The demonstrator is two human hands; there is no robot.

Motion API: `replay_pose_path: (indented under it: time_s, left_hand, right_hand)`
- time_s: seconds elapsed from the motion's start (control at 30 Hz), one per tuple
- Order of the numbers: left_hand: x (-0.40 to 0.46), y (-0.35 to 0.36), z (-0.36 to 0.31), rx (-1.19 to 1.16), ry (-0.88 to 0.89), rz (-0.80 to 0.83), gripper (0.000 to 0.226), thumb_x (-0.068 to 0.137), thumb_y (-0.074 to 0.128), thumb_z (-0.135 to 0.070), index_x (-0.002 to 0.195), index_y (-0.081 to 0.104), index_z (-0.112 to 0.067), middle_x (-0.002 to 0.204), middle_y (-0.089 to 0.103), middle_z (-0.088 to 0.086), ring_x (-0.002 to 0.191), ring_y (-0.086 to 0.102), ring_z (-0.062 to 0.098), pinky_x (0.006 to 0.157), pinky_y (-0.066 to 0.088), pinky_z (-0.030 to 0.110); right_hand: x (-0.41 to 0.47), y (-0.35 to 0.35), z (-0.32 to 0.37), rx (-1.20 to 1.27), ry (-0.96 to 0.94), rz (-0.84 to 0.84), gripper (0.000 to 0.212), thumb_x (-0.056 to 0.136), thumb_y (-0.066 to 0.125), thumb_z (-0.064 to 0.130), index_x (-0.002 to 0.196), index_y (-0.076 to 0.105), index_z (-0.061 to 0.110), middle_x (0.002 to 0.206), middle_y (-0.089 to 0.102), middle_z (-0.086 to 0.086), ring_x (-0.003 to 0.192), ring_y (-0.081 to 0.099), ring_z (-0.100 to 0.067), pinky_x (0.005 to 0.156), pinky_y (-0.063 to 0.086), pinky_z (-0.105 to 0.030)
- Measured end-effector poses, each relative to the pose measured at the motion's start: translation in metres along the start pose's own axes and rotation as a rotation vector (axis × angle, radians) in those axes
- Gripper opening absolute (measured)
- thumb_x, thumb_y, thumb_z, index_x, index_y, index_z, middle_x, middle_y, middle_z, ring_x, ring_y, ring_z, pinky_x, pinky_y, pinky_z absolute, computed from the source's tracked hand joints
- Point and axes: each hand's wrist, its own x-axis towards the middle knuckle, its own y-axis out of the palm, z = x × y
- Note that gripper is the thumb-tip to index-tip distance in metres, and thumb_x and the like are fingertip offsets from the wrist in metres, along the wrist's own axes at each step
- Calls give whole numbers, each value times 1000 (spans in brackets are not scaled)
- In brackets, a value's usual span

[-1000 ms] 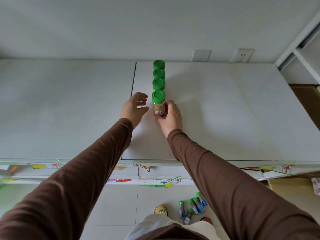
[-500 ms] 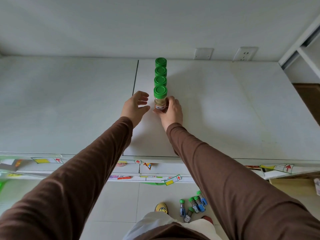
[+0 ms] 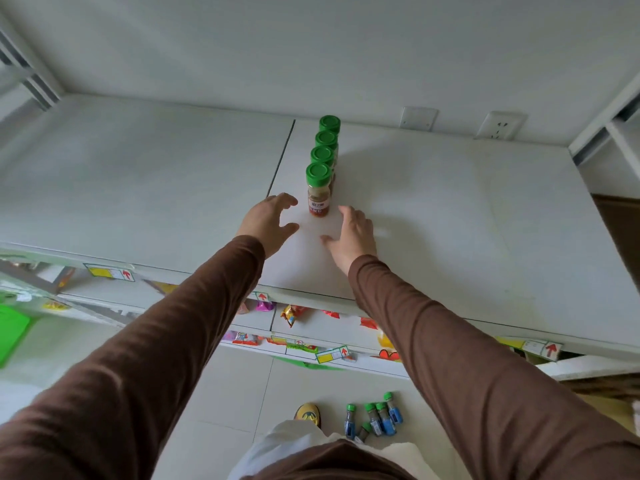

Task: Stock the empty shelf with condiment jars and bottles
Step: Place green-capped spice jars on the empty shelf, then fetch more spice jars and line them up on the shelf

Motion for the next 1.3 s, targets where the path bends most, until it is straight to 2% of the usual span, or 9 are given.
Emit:
replay_pose_path:
  time_s: [0.17,0.3,0.47,0.63,0.87,1.0,1.17,1.3]
  left_hand:
    - [-56,14,-47,203,-64,-21,47,91,65,-27,136,52,-20,130,58,7,118,54,27,96,46,39]
    - [-112,33,-85,287,-169,-41,49,92,64,-29,139,49,-22,135,54,5,121,50,26,98,46,40]
    - [-194,55,-127,266,-280,-49,53,90,65,-29,140,48,-21,137,53,5,126,48,28,102,43,41]
    - [-282,60,-147,283,-403,-47,60,88,69,-32,142,46,-22,139,51,5,126,47,27,102,45,42]
    - [-405,55,-156,284,-525,-81,63,89,68,-38,145,43,-25,142,49,1,128,45,24,102,44,39]
    - [-496,54,-160,251,-598,-108,63,88,68,-38,144,42,-25,141,48,-1,128,44,22,99,46,39]
    - [-626,57,-160,223,-673,-132,61,89,67,-37,143,42,-24,142,47,0,129,43,22,103,43,40]
    - [-715,57,-166,189,-762,-143,60,88,67,-35,142,44,-23,140,49,3,128,46,25,105,42,41]
  right_hand:
    - [-39,-43,-31,-254,-219,181,60,90,65,33,142,41,14,143,42,-11,130,35,-32,107,31,-35]
    - [-76,-70,-52,-335,-414,221,57,90,64,34,140,45,17,141,46,-7,128,37,-30,108,34,-35]
    - [-133,-91,-74,-391,-569,261,53,87,65,38,136,50,22,138,48,-2,125,40,-28,102,41,-39]
    - [-200,-93,-76,-396,-679,332,54,86,66,41,135,51,25,137,49,0,124,41,-27,100,41,-37]
    - [-305,-77,-66,-361,-771,407,56,87,66,40,137,47,24,140,47,-1,127,39,-26,105,39,-40]
    - [-385,-62,-61,-383,-817,444,60,86,67,43,138,45,23,141,47,-1,129,39,-27,108,36,-40]
    - [-500,-45,-59,-368,-856,506,62,87,66,42,141,43,24,145,44,-1,134,35,-26,112,33,-41]
    - [-581,-38,-57,-362,-898,578,61,88,64,39,142,42,24,144,44,0,130,37,-26,108,37,-40]
